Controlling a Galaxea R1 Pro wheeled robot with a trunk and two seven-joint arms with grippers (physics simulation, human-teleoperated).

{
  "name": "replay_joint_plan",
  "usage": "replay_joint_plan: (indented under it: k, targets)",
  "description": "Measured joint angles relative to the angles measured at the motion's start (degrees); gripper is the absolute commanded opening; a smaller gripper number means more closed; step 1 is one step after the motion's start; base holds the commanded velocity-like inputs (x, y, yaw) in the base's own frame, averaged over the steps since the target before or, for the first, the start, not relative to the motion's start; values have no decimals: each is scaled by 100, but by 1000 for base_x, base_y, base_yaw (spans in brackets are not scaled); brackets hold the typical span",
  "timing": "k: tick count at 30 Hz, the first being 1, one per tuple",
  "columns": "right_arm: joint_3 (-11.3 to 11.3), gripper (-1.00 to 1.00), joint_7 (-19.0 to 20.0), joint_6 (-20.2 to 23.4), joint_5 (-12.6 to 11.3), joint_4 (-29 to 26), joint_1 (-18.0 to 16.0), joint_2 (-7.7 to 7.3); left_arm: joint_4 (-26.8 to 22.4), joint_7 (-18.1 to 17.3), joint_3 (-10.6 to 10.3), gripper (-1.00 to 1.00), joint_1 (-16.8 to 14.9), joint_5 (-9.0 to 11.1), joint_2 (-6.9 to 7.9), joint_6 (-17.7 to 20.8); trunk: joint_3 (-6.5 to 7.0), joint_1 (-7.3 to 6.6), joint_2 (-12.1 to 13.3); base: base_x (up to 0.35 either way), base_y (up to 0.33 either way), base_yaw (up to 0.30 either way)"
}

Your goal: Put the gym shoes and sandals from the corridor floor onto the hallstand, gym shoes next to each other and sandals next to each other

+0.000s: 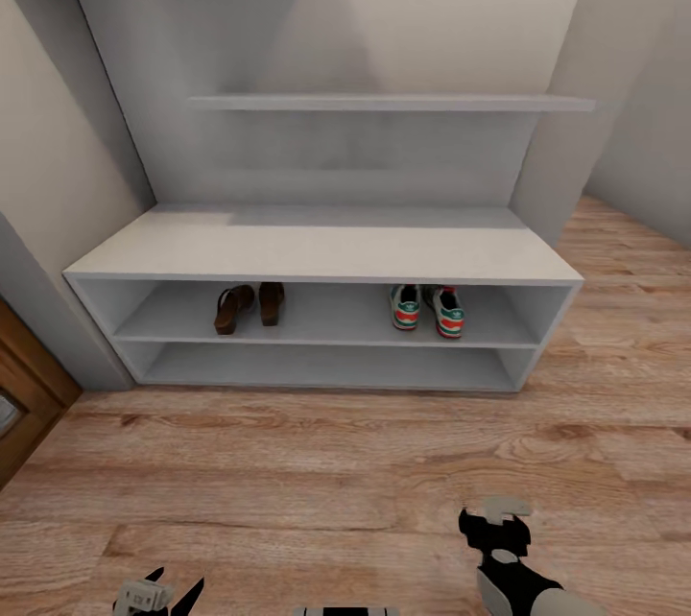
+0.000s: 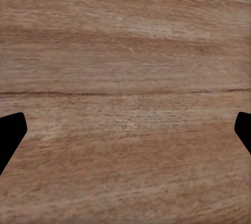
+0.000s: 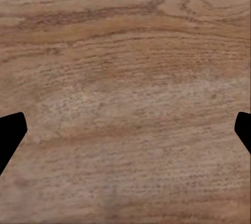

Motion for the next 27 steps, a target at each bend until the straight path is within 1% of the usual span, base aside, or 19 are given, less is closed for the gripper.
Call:
replay_joint_plan:
  k: [6, 10, 14, 21, 27]
  targets:
    - [3, 100, 594, -359, 10, 126, 65, -200, 1, 0, 0, 100, 0, 0, 2, 0, 0, 0, 0, 0, 0, 0]
    - [3, 100, 902, -515, 8, 150, 158, -336, 1, 0, 0, 100, 0, 0, 2, 0, 88, -11, 5, 0, 0, 0]
    - [4, 100, 1148, -641, 1, 159, 245, -435, 1, 0, 0, 100, 0, 0, 2, 0, 177, -21, 10, 0, 0, 0]
    - [4, 100, 1347, -763, -1, 171, 357, -515, 3, 3, 0, 100, 0, -3, 2, 6, 331, -42, 25, 0, 0, 0]
    - [4, 100, 1393, -793, 6, 173, 433, -530, 8, 60, 0, 100, -1, -5, 2, 8, 439, -173, 265, 0, 0, 0]
